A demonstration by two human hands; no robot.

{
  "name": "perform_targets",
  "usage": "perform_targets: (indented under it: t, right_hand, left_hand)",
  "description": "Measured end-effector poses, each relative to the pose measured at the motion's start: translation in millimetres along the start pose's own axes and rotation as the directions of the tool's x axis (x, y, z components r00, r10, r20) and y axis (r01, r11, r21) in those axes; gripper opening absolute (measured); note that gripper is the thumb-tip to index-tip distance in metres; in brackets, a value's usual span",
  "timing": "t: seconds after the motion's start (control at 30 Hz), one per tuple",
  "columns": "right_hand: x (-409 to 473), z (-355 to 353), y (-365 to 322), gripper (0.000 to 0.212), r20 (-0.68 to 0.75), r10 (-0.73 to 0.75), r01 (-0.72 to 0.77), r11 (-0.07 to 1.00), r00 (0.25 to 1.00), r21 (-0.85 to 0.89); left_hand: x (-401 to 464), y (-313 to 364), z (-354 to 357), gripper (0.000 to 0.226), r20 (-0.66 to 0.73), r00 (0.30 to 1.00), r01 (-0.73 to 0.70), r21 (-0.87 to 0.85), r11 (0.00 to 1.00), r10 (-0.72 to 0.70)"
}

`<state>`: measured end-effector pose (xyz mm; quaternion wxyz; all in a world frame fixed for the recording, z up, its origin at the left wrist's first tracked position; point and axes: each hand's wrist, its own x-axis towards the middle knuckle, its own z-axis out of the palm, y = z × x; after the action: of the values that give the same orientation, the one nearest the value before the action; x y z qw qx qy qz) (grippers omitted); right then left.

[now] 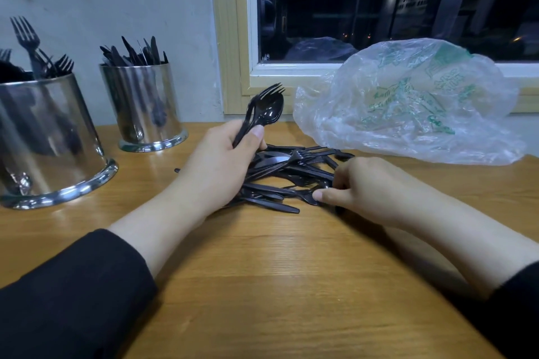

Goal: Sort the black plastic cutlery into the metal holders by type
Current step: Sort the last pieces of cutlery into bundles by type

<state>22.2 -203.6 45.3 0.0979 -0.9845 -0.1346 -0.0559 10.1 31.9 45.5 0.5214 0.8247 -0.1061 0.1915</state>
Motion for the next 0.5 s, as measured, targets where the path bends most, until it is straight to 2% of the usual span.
perform_targets:
  t: [0.2,0.33,0.43,0.5]
  right_hand:
    - [3.2,1.7,2.1,0.033,-0.033,-0.049,0.051,0.997,0.998,0.065]
    - [1.9,-7.0,7.6,0.024,-0.186,-0.158,0.195,0.96,0.97,0.199]
    - [0.3,-11.7,7.4,0.018,-0.333,-0.242,0.331,0.911,0.911,0.244]
    - [-1.2,-12.1,3.8,0.019,-0.433,-0.282,0.407,0.885,0.856,0.227]
  left_hand:
    - [-1.2,-0.1,1.8,0.029,0.028,0.999,-0.025,0.02,0.999,0.024]
    - [-1.5,2.4,-1.3,0.029,0.004,0.999,-0.043,0.143,0.989,0.042]
    - [-1.2,4.8,-3.9,0.029,0.014,0.999,-0.052,0.2,0.978,0.05]
    - [-2.0,4.3,-3.1,0.027,0.062,0.998,-0.031,0.176,0.984,0.021]
